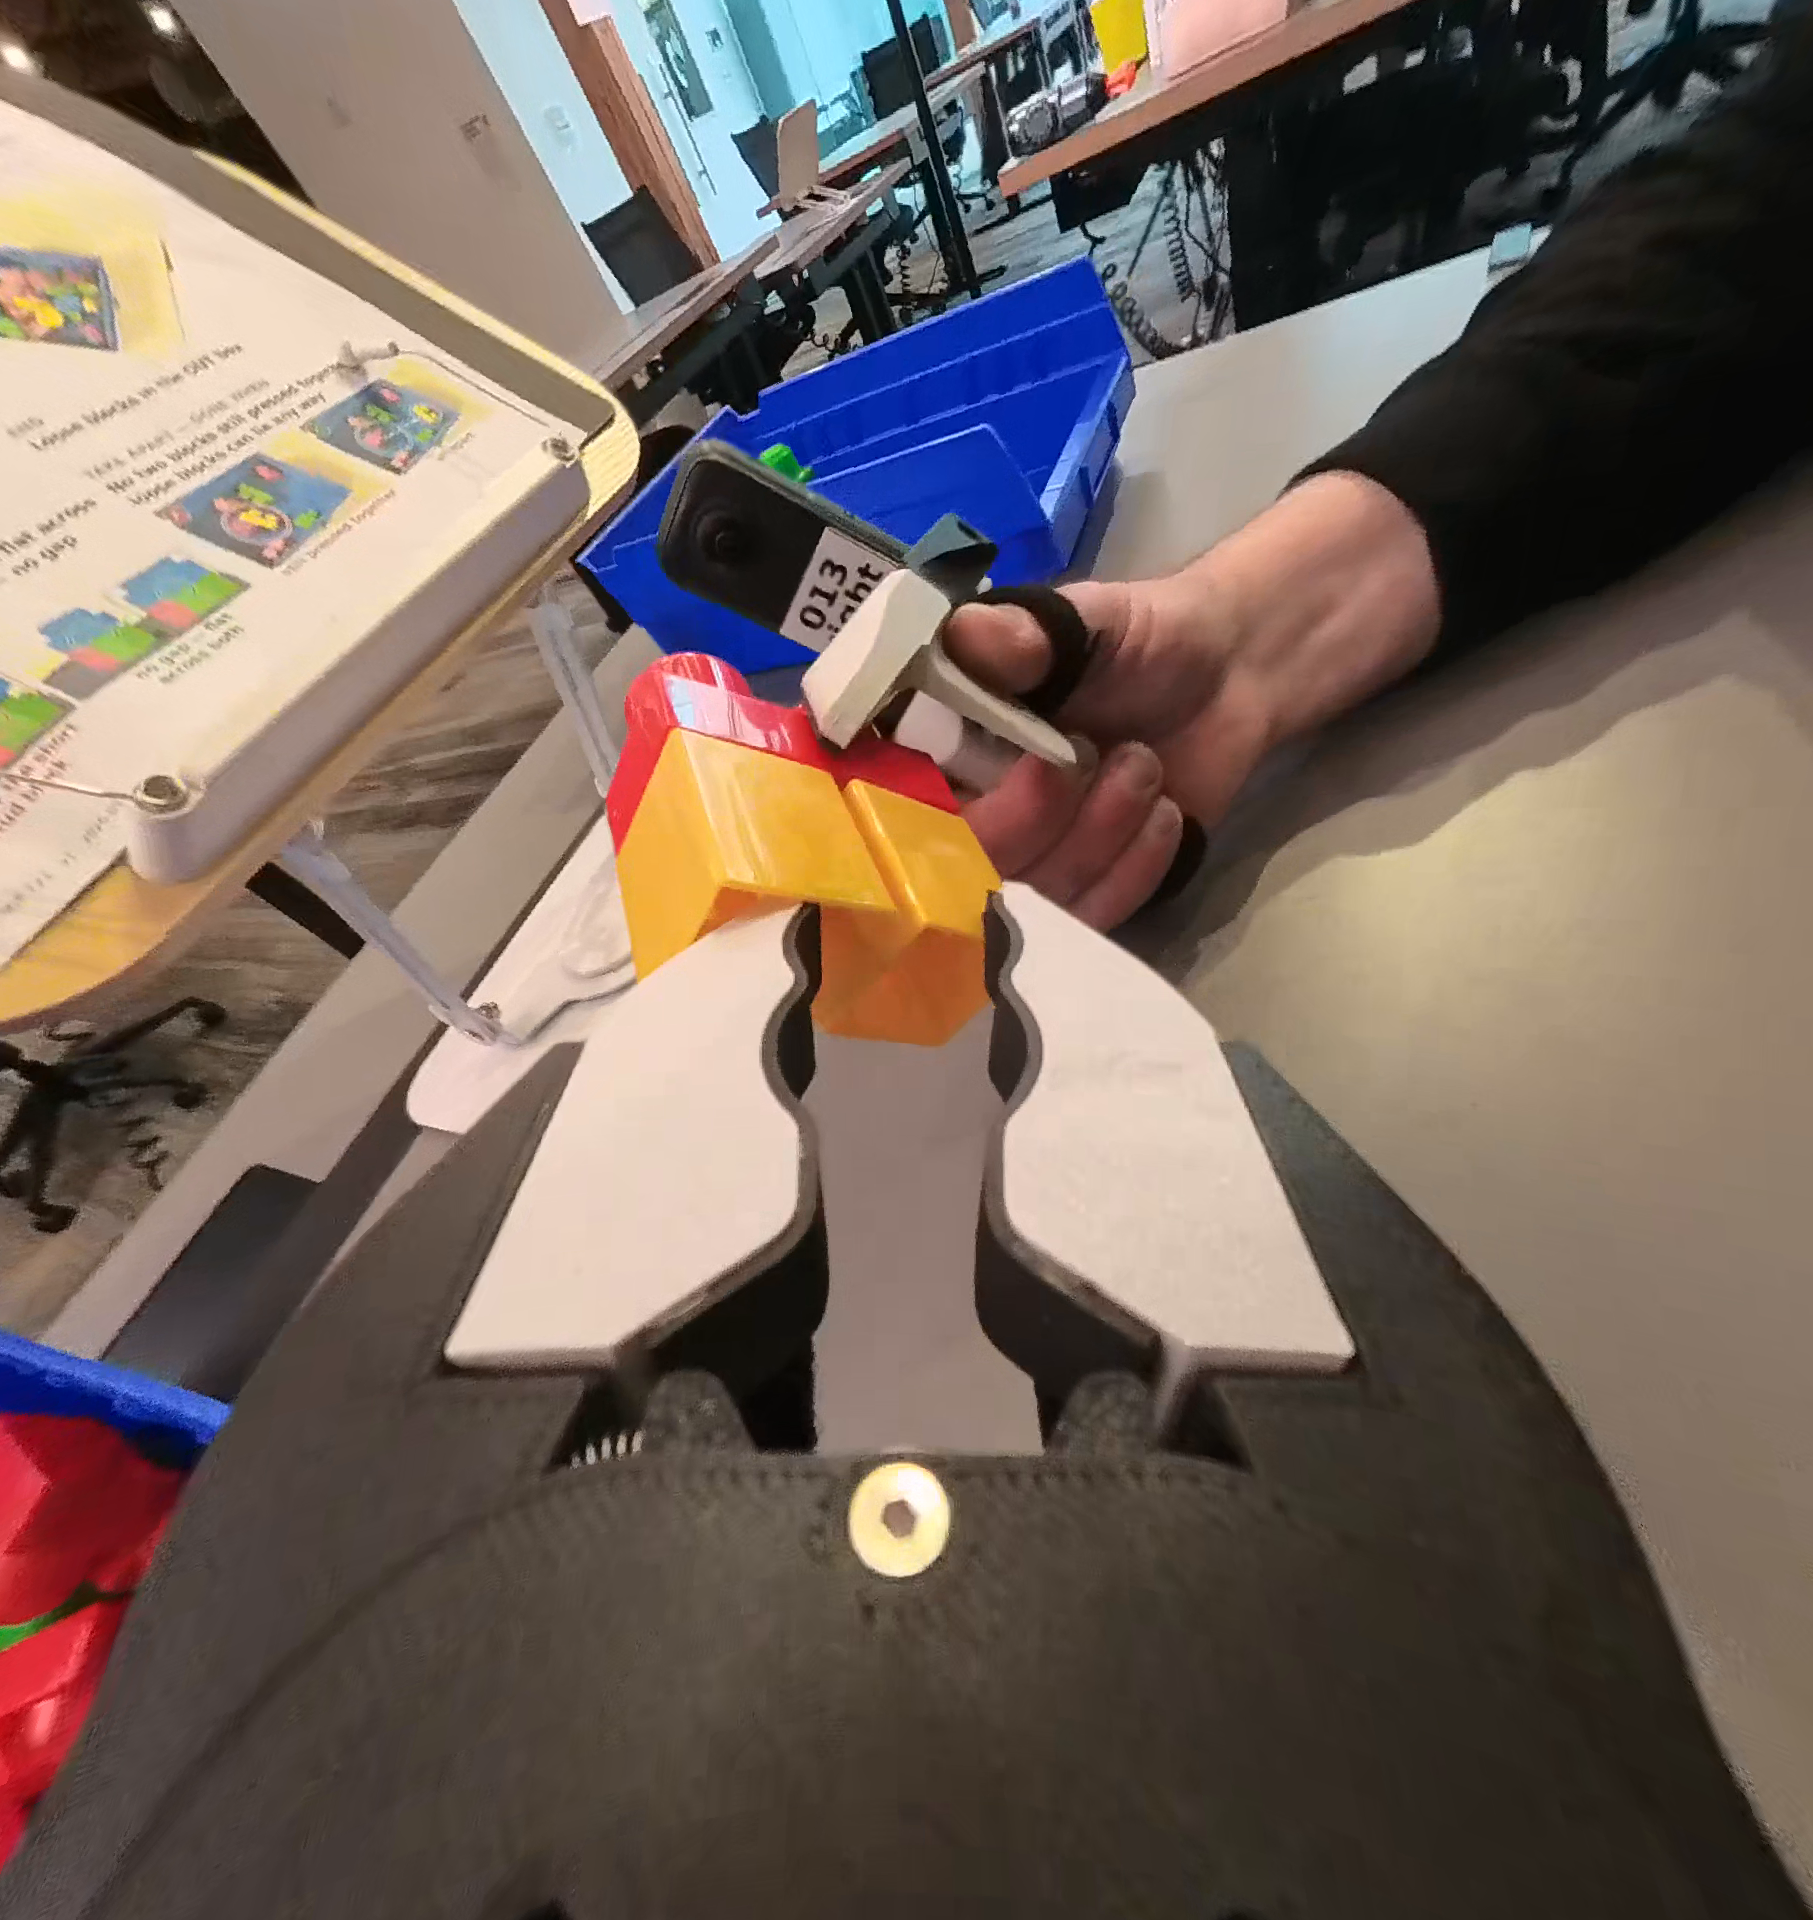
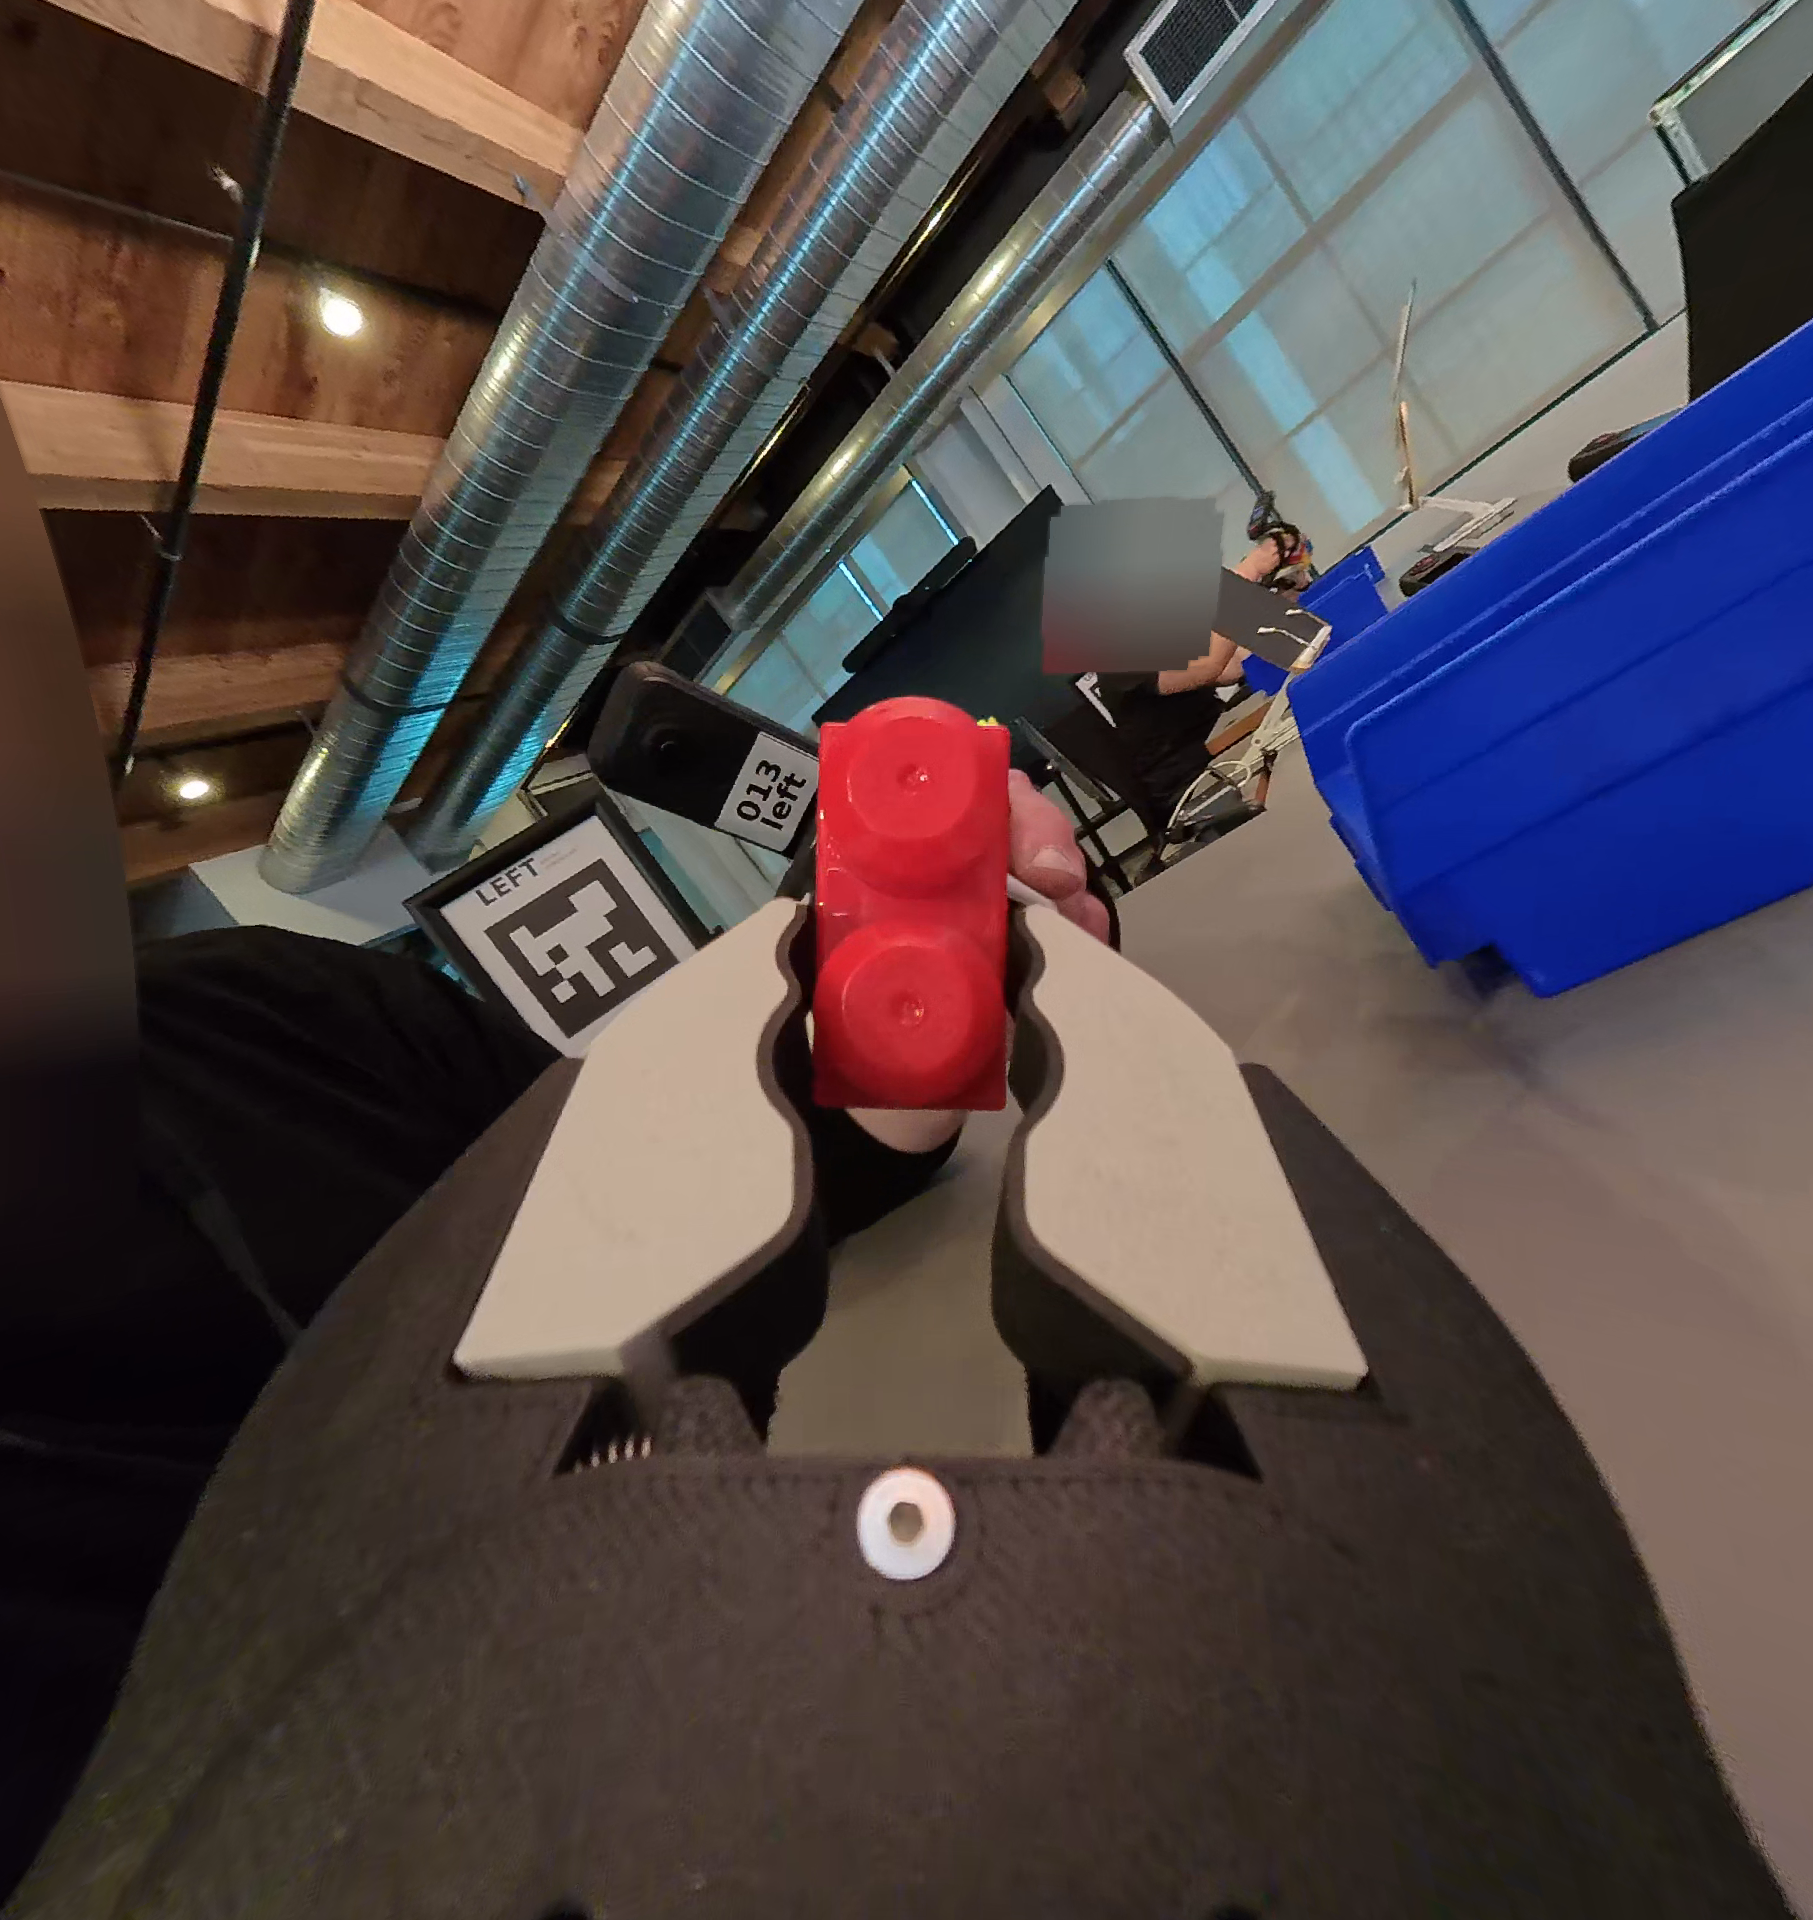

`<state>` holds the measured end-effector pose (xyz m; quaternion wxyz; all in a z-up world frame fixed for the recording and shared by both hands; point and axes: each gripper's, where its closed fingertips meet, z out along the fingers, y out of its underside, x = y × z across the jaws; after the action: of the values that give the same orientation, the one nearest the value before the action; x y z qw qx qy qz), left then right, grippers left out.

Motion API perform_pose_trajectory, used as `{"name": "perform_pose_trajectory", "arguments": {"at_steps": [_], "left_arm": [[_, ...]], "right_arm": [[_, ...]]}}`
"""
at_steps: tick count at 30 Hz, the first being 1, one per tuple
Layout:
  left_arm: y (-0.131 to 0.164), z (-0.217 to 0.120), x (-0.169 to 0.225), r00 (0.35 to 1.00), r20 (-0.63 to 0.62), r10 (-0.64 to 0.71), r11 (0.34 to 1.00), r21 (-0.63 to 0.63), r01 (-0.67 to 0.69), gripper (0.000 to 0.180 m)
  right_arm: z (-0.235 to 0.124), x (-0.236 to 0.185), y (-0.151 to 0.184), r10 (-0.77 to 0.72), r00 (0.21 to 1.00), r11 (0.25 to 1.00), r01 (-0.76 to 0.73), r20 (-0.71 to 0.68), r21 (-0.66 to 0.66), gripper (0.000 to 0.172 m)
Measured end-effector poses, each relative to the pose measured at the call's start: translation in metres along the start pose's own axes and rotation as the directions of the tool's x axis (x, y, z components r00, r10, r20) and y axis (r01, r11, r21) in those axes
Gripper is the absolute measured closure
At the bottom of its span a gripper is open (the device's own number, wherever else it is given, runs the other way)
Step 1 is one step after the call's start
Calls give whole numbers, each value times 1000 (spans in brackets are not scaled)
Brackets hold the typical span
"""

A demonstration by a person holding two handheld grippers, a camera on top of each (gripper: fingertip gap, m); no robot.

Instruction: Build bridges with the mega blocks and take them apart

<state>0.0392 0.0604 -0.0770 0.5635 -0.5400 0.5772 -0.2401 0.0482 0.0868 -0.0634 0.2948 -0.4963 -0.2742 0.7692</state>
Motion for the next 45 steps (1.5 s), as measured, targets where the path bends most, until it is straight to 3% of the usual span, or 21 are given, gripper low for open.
{"name": "perform_pose_trajectory", "arguments": {"at_steps": [5,13,25,30,37,45], "left_arm": [[2,-5,4,995,-3,102,993,-57,-102,151],[1,-9,12,989,-46,137,987,-83,-141,150],[-9,-11,17,994,-85,74,997,-9,-75,150],[-7,-12,10,991,-16,130,990,-45,-131,153],[7,-9,-4,936,111,335,929,-202,-309,153],[5,-4,2,929,110,353,925,-188,-329,169]], "right_arm": [[3,-2,5,36,999,999,-36,24,-33,137],[5,-6,13,103,993,989,-95,64,-111,137],[4,-14,15,108,988,986,-93,111,-135,136],[-2,-8,7,99,992,992,-91,84,-87,136],[-4,-8,7,136,986,987,-126,98,-98,137],[3,-8,16,176,980,979,-163,97,-123,136]]}}
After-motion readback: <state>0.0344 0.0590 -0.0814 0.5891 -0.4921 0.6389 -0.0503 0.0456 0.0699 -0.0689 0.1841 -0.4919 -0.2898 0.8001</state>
